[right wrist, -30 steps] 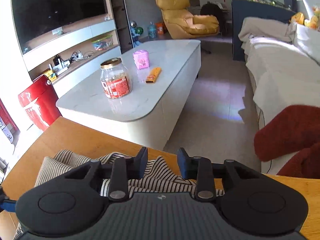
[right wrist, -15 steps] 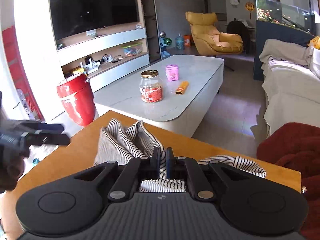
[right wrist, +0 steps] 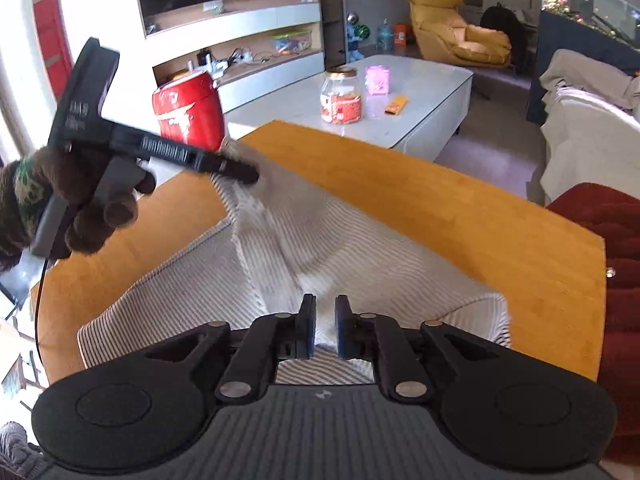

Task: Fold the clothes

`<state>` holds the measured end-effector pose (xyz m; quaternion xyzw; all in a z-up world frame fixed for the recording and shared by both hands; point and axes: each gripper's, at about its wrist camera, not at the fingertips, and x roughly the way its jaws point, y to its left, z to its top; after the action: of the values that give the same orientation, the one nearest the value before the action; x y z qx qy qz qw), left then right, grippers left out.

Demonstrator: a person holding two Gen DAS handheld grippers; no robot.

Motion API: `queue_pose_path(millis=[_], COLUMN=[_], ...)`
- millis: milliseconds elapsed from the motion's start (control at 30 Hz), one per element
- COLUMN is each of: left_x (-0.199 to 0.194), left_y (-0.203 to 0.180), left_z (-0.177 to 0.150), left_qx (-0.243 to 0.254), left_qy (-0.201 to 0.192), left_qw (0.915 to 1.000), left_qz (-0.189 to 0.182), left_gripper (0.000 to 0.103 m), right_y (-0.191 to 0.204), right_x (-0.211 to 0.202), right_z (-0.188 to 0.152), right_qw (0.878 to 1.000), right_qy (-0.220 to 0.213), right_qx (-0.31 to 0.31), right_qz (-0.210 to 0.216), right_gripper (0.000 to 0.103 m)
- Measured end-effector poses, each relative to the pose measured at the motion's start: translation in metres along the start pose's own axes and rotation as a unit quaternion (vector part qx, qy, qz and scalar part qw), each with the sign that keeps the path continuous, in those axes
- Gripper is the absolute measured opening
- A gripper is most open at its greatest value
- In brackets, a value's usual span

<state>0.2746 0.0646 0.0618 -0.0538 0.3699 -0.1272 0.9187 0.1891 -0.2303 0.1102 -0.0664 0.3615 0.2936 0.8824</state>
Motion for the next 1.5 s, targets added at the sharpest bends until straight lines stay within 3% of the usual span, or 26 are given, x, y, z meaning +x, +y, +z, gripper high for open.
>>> queue_pose_path(millis=[33,100,200,333,433,567,600,633,700,767,867,1033,1200,1367,1500], left_x=[0.003,0.008,0.002,-0.011,-0.005,0.025,0.033,0.040,0.049,0.049,0.041,-0.004,-0.035,-0.021,0.003], left_y=[0.002,0.004,0.011,0.015,0.011,0.002,0.003,0.004,0.007,0.009,0.011,-0.003,-0.015,-0.012,-0.008], left_z=[-0.005,-0.014,-0.022,-0.009,0.003,0.004,0.004,0.003,0.005,0.010,0.015,0.005,-0.016,-0.029,-0.030], left_qx=[0.008,0.027,0.033,-0.022,-0.052,-0.064,-0.074,-0.084,-0.100,-0.106,-0.112,-0.086,-0.088,-0.122,-0.142], left_qy=[0.014,0.039,0.050,0.033,0.035,0.056,0.061,0.067,0.065,0.056,0.041,0.016,0.015,0.029,0.039], left_qw=[0.9998,0.9987,0.9981,0.9978,0.9938,0.9934,0.9922,0.9908,0.9898,0.9902,0.9902,0.9910,0.9876,0.9872,0.9865], left_qz=[0.010,0.022,0.012,-0.052,-0.091,-0.078,-0.079,-0.081,-0.079,-0.072,-0.073,-0.101,-0.129,-0.098,-0.072], left_gripper=[0.103,0.103,0.103,0.103,0.103,0.100,0.098,0.089,0.084,0.051,0.034,0.028,0.032,0.085,0.090], right_y=[-0.007,-0.025,-0.050,-0.076,-0.084,-0.081,-0.079,-0.076,-0.072,-0.073,-0.074,-0.069,-0.065,-0.062,-0.063], right_x=[-0.009,-0.023,-0.034,-0.020,-0.001,0.026,0.033,0.040,0.051,0.046,0.022,-0.016,-0.023,-0.005,0.004], right_z=[0.003,0.007,0.003,-0.015,-0.029,-0.042,-0.042,-0.037,-0.024,-0.008,0.003,-0.003,-0.031,-0.052,-0.060], right_qw=[1.000,0.997,0.989,0.976,0.965,0.957,0.958,0.964,0.973,0.978,0.984,0.988,0.984,0.983,0.981], right_qy=[-0.015,-0.040,-0.055,-0.027,0.001,0.038,0.043,0.046,0.045,0.030,0.003,-0.019,-0.006,0.022,0.025], right_qx=[0.016,0.058,0.121,0.209,0.261,0.288,0.282,0.262,0.226,0.205,0.175,0.150,0.175,0.183,0.189], right_qz=[-0.011,-0.038,-0.066,-0.052,-0.031,0.003,0.008,0.008,0.002,0.000,0.010,0.026,0.022,-0.012,-0.027], right_gripper=[0.033,0.050,0.058,0.066,0.066,0.065,0.057,0.039,0.028,0.025,0.023,0.023,0.024,0.027,0.044])
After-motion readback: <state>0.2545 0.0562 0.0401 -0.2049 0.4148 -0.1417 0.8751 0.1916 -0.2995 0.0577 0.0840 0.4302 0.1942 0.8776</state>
